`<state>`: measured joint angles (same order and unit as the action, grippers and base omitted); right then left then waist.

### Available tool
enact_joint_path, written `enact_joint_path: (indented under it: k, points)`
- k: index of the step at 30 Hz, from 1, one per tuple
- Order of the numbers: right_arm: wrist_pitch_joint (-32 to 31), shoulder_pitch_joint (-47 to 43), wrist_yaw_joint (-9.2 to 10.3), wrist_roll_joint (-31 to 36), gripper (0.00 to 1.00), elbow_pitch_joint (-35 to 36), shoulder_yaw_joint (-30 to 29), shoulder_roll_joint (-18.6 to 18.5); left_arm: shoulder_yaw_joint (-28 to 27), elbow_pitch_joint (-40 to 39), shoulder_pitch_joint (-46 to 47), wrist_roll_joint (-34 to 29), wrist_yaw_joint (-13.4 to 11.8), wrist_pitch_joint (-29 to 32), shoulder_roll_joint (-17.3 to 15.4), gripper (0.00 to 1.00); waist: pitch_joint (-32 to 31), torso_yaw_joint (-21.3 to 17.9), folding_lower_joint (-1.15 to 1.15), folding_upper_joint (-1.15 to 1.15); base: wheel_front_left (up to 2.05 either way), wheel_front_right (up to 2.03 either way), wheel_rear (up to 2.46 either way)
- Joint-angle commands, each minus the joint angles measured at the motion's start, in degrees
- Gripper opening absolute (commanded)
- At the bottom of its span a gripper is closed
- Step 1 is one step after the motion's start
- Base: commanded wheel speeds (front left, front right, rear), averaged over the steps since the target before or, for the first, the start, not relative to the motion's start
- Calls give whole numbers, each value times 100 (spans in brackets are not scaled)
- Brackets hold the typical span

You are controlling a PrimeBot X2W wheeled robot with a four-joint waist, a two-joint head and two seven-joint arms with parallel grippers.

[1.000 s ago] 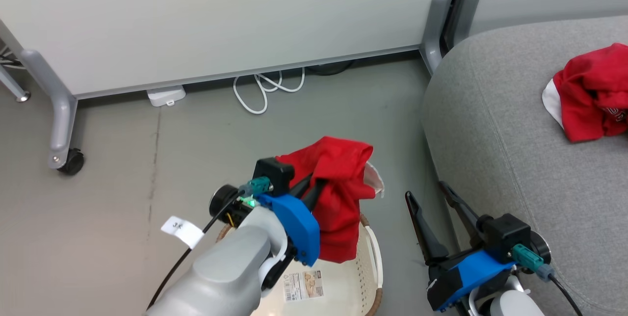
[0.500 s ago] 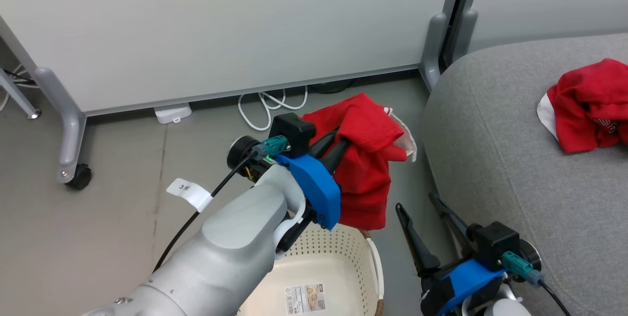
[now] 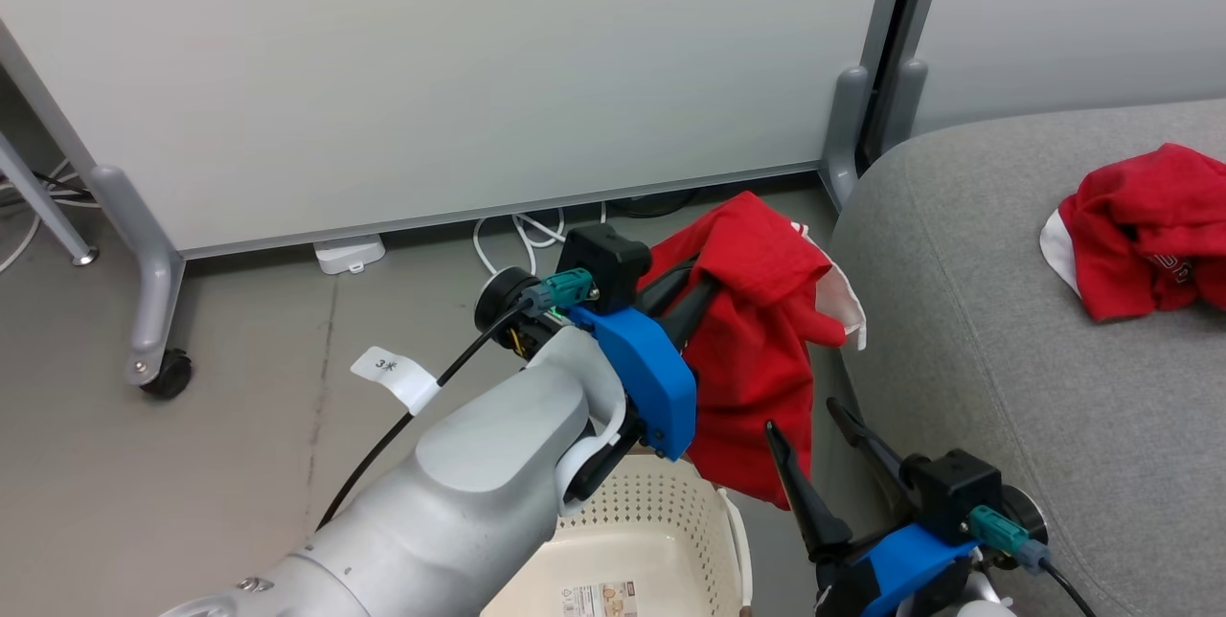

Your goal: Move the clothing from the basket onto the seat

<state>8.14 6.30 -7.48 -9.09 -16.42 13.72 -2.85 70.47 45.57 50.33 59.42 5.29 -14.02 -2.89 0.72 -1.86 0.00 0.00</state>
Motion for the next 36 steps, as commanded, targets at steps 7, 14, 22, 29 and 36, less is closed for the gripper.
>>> enact_joint_path:
  k: [7, 14, 22, 29, 36]
  points:
    - [-81, 89, -3, 33, 100, -10, 93, -7, 87, -67, -28, 108, -66, 5, -1, 0, -15, 8, 0, 0, 0, 0, 0]
    - [-304, 543, -3, 3, 100, -229, 215, -7, 151, -29, 2, 158, -76, 5, 0, 0, 41, 19, 0, 0, 0, 0, 0]
    - [-466, 1255, -3, -186, 100, -851, 663, -7, 198, -22, 64, 198, -98, 16, -1, 0, 118, 61, 0, 0, 0, 0, 0]
    - [-382, 1720, -3, -393, 100, -1450, 1006, -8, 233, -91, 90, 250, -112, 49, 0, 0, 151, 115, 0, 0, 0, 0, 0]
    - [-282, 2102, -3, -662, 100, -2034, 1277, -7, 262, -184, 99, 290, -123, 62, 1, 0, 153, 150, 0, 0, 0, 0, 0]
